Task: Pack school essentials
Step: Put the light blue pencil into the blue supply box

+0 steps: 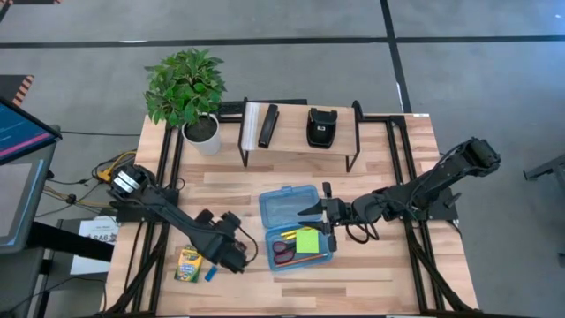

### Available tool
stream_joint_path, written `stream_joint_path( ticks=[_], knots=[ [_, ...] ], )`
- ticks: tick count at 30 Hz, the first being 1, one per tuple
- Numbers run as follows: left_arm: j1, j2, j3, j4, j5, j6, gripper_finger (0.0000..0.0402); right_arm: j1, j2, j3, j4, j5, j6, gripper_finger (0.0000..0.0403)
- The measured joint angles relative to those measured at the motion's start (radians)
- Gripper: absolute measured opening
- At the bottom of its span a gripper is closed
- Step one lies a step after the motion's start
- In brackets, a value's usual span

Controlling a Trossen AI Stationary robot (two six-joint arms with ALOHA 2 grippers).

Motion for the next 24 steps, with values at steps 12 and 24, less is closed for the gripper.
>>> stream_joint_path(
  ticks=[12,24],
  knots=[
    [0.006,-0.095,0.004,0.504,-0.129,0.477,0.0,-0.004,0.0,0.0,0.007,0.086,-0.027,0.0134],
    [0.148,0.101,0.202,0.637,0.088,0.892,0.0,-0.01,0.0,0.0,0.003,0.088,-0.027,0.0134]
  ],
)
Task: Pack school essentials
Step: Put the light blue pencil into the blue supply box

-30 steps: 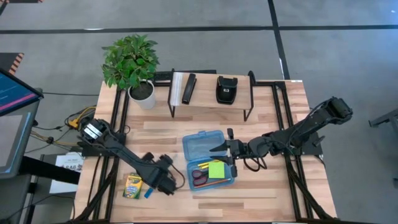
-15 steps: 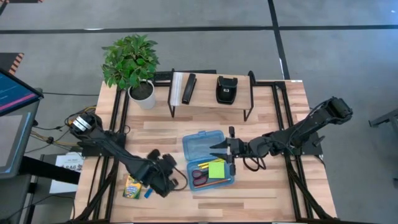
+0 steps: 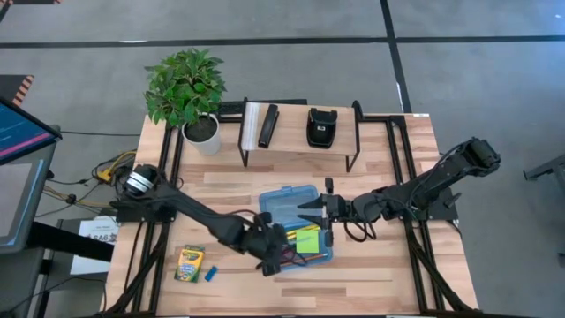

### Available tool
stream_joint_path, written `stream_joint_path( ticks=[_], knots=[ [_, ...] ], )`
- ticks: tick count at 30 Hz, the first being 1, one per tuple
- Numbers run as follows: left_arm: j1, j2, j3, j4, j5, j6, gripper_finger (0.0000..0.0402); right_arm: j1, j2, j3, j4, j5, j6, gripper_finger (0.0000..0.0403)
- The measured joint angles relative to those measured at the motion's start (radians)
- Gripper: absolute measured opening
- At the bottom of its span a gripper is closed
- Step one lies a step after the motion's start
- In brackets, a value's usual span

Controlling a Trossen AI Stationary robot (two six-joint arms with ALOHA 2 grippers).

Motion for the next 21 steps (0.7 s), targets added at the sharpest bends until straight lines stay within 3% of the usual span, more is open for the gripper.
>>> stream_joint_path(
  ticks=[7,17,21],
  knots=[
    [0.011,0.093,0.104,0.004,0.021,0.076,0.0,0.0,0.0,0.0,-0.002,0.0,0.0,0.0134],
    [0.06,0.147,0.111,0.047,0.103,0.062,0.0,0.0,0.0,0.0,-0.004,0.0,0.007,0.0134],
    [0.06,0.146,0.111,0.072,0.102,0.055,0.0018,0.0,0.0,0.0,-0.003,0.0,0.007,0.0134]
  ],
)
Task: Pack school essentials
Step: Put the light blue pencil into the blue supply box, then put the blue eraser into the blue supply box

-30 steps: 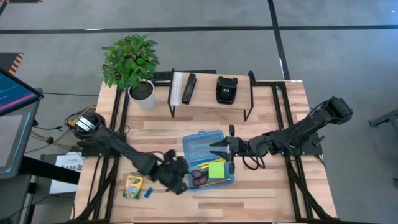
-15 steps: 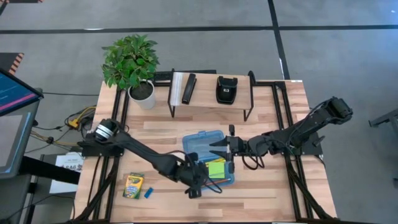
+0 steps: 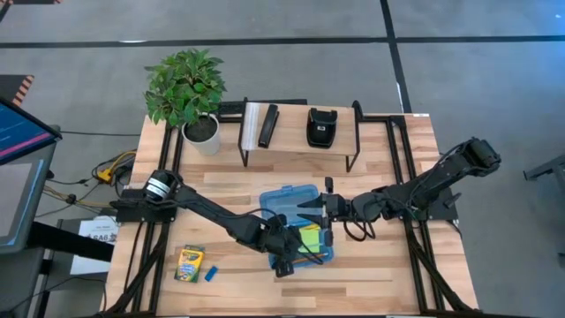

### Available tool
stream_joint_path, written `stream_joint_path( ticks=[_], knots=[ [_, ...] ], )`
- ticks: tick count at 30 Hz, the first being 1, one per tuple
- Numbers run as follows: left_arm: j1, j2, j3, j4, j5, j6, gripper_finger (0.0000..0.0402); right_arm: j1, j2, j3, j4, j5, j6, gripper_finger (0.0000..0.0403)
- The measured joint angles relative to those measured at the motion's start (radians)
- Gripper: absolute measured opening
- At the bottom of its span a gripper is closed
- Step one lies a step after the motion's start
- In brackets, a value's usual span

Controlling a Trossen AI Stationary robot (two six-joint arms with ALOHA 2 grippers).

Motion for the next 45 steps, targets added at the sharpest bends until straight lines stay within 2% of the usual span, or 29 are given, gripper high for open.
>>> stream_joint_path(
  ticks=[9,15,20,23,28,35,42,45],
  knots=[
    [-0.002,-0.004,0.0,0.034,0.026,0.008,0.0106,0.0,0.0,0.0,0.0,0.0,0.0,0.0134],
    [-0.03,-0.054,0.0,0.004,-0.007,0.024,0.0132,-0.017,0.0,0.0,0.0,-0.001,-0.007,0.0134],
    [-0.107,-0.154,-0.007,-0.143,-0.181,-0.018,0.0135,-0.029,0.0,0.0,0.0,-0.007,-0.008,0.0134],
    [-0.161,-0.211,-0.049,-0.241,-0.288,-0.129,0.0135,-0.027,0.0,0.0,0.0,-0.008,-0.009,0.0134],
    [-0.257,-0.277,-0.117,-0.366,-0.384,-0.349,0.0135,-0.026,0.0,0.0,0.005,-0.009,-0.01,0.0134],
    [-0.388,-0.293,-0.218,-0.496,-0.371,-0.589,0.0135,-0.027,0.0,0.0,0.018,-0.009,-0.007,0.0134],
    [-0.443,-0.293,-0.259,-0.508,-0.152,-0.781,0.0136,-0.029,0.0,0.0,0.016,-0.009,-0.007,0.0134],
    [-0.443,-0.292,-0.259,-0.542,-0.124,-0.833,0.0143,-0.029,0.0,0.0,0.016,-0.009,-0.007,0.0134]
  ],
)
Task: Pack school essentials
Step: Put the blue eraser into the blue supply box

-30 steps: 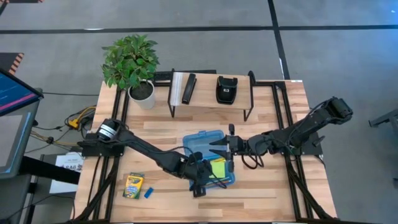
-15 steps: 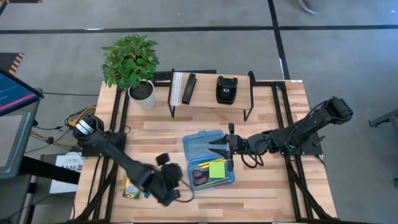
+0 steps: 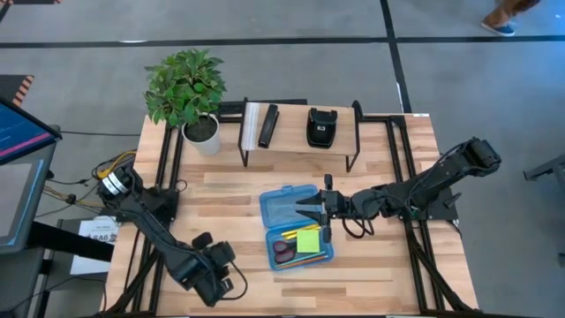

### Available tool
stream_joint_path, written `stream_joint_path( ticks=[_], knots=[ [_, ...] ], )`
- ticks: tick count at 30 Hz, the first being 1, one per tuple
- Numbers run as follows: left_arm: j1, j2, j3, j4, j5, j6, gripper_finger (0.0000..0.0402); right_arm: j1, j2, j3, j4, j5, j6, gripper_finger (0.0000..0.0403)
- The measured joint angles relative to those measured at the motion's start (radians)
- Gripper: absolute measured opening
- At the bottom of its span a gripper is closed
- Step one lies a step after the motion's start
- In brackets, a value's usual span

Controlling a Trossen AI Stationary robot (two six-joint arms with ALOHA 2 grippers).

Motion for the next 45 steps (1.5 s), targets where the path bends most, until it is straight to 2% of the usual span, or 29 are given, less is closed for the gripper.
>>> stream_joint_path(
  ticks=[4,13,17,27,33,41,45],
  knots=[
    [-0.018,0.0,0.0,-0.043,0.008,-0.049,0.0165,0.002,0.0,0.0,0.0,0.0,0.0,0.0134],
    [-0.11,0.0,-0.01,-0.032,-0.002,-0.205,0.0219,0.002,0.0,0.0,0.0,0.0,0.005,0.0134],
    [-0.114,0.001,-0.06,-0.016,0.053,-0.275,0.0222,0.002,0.0,0.0,0.003,0.0,0.008,0.0134],
    [-0.083,0.003,-0.156,0.126,0.123,-0.321,0.0222,0.002,0.0,0.0,0.007,-0.001,0.008,0.0134],
    [-0.087,0.028,-0.158,0.185,0.144,-0.321,0.0222,0.002,0.0,0.0,0.007,-0.001,0.008,0.0134],
    [-0.081,0.111,-0.149,0.181,0.225,-0.291,0.0222,0.001,0.0,0.0,0.007,-0.001,0.008,0.0134],
    [-0.082,0.119,-0.145,0.177,0.222,-0.294,0.0215,0.001,0.0,0.0,0.007,-0.001,0.009,0.0134]
  ],
)
